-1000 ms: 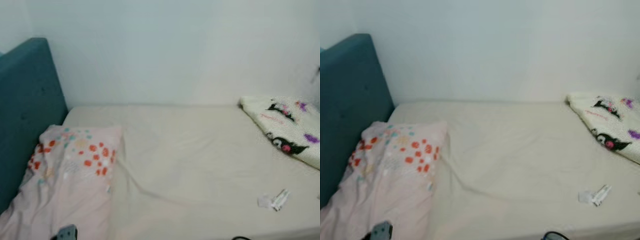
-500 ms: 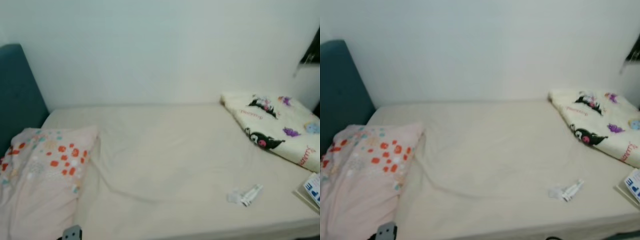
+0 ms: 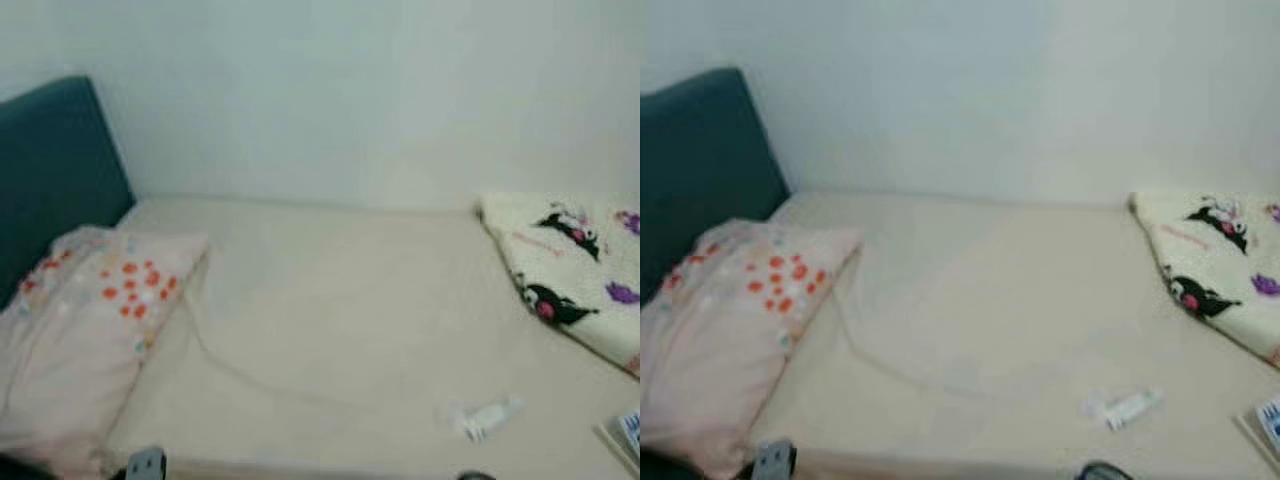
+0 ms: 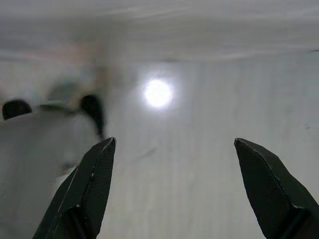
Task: Clean up the room
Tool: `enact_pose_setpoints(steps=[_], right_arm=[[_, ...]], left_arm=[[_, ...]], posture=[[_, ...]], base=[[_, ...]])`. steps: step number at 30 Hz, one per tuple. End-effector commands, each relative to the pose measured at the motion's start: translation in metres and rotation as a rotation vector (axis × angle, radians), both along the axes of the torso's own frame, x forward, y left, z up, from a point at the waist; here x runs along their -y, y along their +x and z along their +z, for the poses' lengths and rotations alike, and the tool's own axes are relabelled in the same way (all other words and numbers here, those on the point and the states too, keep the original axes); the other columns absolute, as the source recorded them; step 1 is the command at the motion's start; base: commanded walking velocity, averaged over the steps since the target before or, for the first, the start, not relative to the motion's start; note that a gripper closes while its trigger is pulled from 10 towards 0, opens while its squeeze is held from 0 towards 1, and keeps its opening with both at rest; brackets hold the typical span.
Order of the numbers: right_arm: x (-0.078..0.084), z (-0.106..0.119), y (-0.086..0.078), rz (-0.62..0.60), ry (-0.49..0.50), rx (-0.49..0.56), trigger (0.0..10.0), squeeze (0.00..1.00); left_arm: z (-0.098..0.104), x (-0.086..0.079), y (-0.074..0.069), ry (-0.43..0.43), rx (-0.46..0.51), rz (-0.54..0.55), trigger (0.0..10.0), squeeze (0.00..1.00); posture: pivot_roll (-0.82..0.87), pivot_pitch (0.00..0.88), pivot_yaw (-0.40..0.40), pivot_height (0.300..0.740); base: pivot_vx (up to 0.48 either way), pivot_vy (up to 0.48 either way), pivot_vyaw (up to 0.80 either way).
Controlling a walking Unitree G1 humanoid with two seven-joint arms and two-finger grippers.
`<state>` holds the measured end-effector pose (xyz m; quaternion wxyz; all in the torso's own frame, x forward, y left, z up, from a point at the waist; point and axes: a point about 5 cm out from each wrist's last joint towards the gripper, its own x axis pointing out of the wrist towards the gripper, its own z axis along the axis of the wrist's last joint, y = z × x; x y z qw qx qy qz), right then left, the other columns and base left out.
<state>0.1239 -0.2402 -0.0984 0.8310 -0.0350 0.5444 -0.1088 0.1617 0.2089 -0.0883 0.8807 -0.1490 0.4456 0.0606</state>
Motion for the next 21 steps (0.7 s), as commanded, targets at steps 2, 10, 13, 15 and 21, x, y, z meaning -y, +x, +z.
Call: enact_pose_setpoints(steps=[2,10,13,15,21], right_arm=[[0.007,-0.002,-0.011,-0.03,-0.005,-0.021,10.0,0.0],[0.014,-0.001,-0.015,-0.038,-0.015,-0.026,10.0,0.0],[0.017,0.0,-0.015,-0.04,-0.027,-0.027,10.0,0.0],[0.016,0.001,-0.014,-0.04,-0.028,-0.024,10.0,0.0],[0.013,0.001,-0.008,-0.051,-0.031,-0.007,10.0,0.0]], left_arm=[[0.002,0.002,0.004,-0.002,0.014,-0.03,10.0,0.0],[0.001,0.002,0.003,-0.003,0.01,-0.043,10.0,0.0],[0.001,0.003,0.002,0.005,0.005,-0.071,10.0,0.0],[0.002,0.004,0.005,0.006,0.013,-0.078,10.0,0.0],[0.007,0.008,0.017,-0.006,0.057,-0.094,10.0,0.0]], posture=[[0.0,0.0,-0.068,0.74],[0.0,0.0,-0.068,0.74],[0.0,0.0,-0.069,0.74],[0.0,0.0,-0.071,0.74],[0.0,0.0,-0.072,0.74]], base=[[0.0,-0.48,0.0],[0.0,-0.48,0.0],[0.0,-0.48,0.0],[0.0,-0.48,0.0],[0.0,-0.48,0.0]])
